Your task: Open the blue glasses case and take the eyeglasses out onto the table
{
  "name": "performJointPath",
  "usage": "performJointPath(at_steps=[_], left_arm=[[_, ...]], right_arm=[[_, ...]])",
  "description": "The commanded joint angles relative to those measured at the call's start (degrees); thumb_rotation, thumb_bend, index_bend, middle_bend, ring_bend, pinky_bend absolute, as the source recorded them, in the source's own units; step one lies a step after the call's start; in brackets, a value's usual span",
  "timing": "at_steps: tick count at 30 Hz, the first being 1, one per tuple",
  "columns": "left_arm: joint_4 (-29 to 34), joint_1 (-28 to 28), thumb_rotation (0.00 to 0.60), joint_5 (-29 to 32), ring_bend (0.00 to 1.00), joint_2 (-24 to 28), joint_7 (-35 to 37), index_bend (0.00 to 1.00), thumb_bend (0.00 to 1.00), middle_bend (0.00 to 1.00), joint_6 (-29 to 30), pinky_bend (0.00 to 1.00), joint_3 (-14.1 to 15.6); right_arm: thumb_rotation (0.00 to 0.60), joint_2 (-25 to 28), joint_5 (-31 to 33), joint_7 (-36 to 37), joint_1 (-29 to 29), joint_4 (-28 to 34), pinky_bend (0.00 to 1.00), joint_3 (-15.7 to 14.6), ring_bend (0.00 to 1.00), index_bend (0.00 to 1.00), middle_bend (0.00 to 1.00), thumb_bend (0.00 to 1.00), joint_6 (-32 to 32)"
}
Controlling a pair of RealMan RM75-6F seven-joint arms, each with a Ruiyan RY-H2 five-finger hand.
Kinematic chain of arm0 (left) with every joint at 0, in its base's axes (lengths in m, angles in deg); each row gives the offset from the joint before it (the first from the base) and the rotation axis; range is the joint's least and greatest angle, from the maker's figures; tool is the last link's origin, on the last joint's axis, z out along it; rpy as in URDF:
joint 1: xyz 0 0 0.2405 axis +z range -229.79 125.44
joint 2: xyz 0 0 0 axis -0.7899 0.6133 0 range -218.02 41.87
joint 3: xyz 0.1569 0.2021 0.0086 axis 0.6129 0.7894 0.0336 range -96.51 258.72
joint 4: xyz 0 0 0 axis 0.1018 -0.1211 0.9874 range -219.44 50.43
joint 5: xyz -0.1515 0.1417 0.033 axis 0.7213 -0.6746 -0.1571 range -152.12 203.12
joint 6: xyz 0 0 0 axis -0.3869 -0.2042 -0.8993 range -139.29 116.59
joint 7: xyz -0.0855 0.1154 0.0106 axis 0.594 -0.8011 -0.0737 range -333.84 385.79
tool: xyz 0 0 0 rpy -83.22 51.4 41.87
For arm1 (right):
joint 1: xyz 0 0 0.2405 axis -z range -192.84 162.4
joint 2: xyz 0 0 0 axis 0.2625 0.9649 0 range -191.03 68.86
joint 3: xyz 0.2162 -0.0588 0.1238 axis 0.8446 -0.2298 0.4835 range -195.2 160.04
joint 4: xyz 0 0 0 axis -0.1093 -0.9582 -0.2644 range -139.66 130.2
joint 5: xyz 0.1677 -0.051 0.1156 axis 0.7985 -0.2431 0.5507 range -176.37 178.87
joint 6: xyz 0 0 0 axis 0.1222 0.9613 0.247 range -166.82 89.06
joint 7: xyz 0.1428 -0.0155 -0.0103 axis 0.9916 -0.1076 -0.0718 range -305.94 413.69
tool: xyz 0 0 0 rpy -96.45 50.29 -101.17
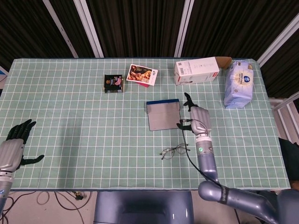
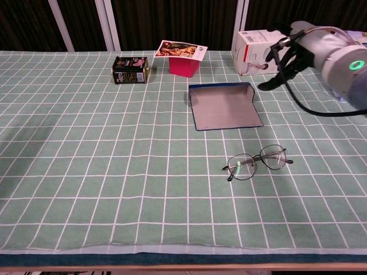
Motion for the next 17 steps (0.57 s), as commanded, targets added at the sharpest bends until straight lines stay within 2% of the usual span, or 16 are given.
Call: performJointPath(at_steps=[1, 5, 10, 14, 17], left_arm=[[-0.9, 0.0, 0.6, -0.3, 0.0, -0.4, -0.9, 0.0, 0.0, 0.0, 0.2, 0.0, 0.1], [-1.9, 0.0, 0.6, -0.9, 0.0, -1.1, -2.2, 0.0, 0.0, 0.0, 0.8, 0.0, 0.2], [-2.4, 0.3, 0.6, -1.2, 0.0, -2.0, -4.7, 0.0, 0.0, 0.0, 1.7, 0.0, 0.4], [-2.6, 0.3, 0.6, -1.3, 0.0, -2.6, -6.4, 0.0, 0.0, 0.0, 2.1, 0.0, 0.4], [-2.6, 0.3, 0.6, -1.2, 0.0, -2.9, -7.2, 0.0, 0.0, 0.0, 2.1, 0.0, 0.4]], right_arm=[[0.6, 15.0, -3.9, -1.6, 10.4, 15.3, 0.27, -8.3, 0.0, 0.0, 0.0, 0.06, 4.3], [0.6, 21.3, -10.6, 2.9, 16.1, 18.8, 0.25, -13.5, 0.0, 0.0, 0.0, 0.03, 7.0], [0.6, 25.6, -21.3, 9.5, 23.3, 15.4, 0.24, -20.9, 0.0, 0.0, 0.0, 0.02, 12.4], [0.6, 26.5, -25.7, 13.8, 26.7, 11.1, 0.24, -23.8, 0.0, 0.0, 0.0, 0.02, 14.8], [0.6, 26.3, -27.6, 16.1, 28.1, 8.3, 0.24, -24.3, 0.0, 0.0, 0.0, 0.02, 16.1]])
